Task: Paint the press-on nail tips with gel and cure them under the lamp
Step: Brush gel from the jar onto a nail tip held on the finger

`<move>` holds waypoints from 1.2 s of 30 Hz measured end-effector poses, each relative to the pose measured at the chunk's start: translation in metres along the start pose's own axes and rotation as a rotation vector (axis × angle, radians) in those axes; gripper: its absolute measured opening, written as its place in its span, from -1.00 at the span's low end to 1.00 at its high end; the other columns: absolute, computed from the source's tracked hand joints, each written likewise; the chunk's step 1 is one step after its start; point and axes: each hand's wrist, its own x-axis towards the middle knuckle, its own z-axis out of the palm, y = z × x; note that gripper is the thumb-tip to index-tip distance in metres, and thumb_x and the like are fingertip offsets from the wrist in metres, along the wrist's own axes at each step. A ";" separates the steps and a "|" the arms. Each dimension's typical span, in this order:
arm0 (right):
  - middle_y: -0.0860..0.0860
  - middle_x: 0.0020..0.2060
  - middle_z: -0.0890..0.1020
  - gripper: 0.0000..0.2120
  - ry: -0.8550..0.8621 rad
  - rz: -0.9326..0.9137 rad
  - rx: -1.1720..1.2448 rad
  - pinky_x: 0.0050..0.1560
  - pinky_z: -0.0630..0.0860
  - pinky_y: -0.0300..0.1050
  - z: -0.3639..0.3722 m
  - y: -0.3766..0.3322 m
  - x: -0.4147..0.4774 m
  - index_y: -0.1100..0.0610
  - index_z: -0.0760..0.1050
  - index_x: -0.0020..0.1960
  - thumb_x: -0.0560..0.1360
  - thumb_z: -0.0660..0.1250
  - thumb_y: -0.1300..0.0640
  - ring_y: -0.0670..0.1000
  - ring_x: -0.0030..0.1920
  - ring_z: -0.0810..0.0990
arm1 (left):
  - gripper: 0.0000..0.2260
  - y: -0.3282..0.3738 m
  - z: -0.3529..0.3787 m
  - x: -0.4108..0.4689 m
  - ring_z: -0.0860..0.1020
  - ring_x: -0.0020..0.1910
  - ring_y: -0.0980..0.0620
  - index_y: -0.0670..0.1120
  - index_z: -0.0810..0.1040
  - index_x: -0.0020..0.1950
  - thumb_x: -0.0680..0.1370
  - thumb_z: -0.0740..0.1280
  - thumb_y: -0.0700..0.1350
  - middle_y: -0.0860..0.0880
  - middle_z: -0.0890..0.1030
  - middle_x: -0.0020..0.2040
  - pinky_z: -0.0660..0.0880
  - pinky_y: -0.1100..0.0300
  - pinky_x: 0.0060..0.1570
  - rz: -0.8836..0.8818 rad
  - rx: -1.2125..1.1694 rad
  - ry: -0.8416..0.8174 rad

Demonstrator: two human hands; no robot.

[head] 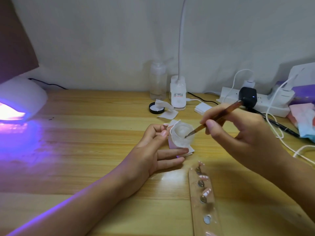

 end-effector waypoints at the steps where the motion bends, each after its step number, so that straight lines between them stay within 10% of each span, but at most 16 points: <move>1: -0.11 -0.18 0.61 -0.77 0.004 0.015 0.015 -0.12 0.54 -0.17 -0.006 0.001 -0.001 0.10 0.56 0.03 0.55 0.19 0.02 -0.06 -0.13 0.62 | -0.80 0.000 0.000 0.000 0.63 0.13 -0.21 -0.04 0.37 0.07 0.54 0.27 0.02 -0.02 0.54 0.31 0.58 -0.06 0.11 0.000 -0.001 0.004; 9: -0.19 -0.12 0.63 -0.84 0.020 -0.026 0.011 -0.06 0.55 -0.22 -0.045 0.026 -0.026 -0.14 0.53 0.11 0.63 0.19 -0.10 -0.07 -0.09 0.66 | -0.74 0.003 0.002 0.003 0.64 -0.20 0.08 -0.01 0.47 0.06 0.41 0.30 0.03 0.05 0.48 0.33 0.54 0.25 -0.32 0.036 0.020 0.155; 22: 0.00 -0.32 0.65 -0.81 0.508 0.651 0.924 -0.16 0.59 -0.29 0.000 0.020 -0.055 0.06 0.70 -0.13 0.46 0.34 0.02 -0.11 -0.26 0.64 | -0.92 0.002 0.001 0.000 0.23 -0.48 0.18 -0.03 0.52 -0.18 0.52 0.35 -0.12 0.06 0.45 -0.31 0.20 0.39 -0.59 0.053 0.037 0.264; 36: 0.00 -0.34 0.65 -0.63 0.530 0.702 1.039 -0.18 0.58 -0.27 0.004 0.012 -0.057 0.07 0.70 -0.22 0.60 0.18 0.21 -0.10 -0.28 0.64 | -0.88 -0.008 0.006 -0.006 0.52 -0.24 0.21 0.11 0.64 -0.20 0.40 0.43 -0.13 0.12 0.66 -0.20 0.43 0.38 -0.27 0.134 0.478 -0.007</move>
